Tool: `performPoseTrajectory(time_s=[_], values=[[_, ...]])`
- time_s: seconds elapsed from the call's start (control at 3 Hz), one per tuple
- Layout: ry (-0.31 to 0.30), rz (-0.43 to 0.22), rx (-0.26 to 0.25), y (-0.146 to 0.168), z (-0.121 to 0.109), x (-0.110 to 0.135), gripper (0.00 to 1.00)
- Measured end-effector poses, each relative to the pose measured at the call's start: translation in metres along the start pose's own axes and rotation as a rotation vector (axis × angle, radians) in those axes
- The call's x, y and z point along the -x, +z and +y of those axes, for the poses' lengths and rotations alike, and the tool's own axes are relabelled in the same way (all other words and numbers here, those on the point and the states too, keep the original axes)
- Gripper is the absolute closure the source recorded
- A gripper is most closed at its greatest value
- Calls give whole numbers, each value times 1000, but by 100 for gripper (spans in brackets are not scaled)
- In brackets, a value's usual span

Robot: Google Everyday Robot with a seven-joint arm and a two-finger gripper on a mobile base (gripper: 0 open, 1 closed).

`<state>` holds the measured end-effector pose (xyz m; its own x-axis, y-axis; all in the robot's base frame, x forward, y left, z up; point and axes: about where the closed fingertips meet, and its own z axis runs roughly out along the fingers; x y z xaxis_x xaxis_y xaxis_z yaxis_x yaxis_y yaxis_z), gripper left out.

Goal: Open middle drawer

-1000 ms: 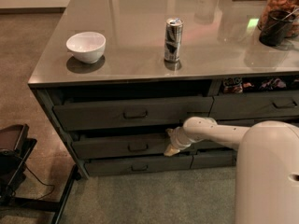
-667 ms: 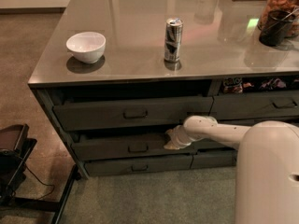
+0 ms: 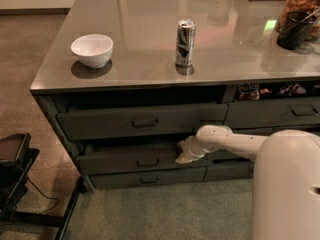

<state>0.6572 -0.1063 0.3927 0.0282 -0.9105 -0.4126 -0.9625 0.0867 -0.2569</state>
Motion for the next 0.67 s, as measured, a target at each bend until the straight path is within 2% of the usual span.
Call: performPoseTrajectory(time_s=[0.33,0.67], values=[[0,0,0,-7,-3,3,100],[0,0,0,-10,-3,5,81]])
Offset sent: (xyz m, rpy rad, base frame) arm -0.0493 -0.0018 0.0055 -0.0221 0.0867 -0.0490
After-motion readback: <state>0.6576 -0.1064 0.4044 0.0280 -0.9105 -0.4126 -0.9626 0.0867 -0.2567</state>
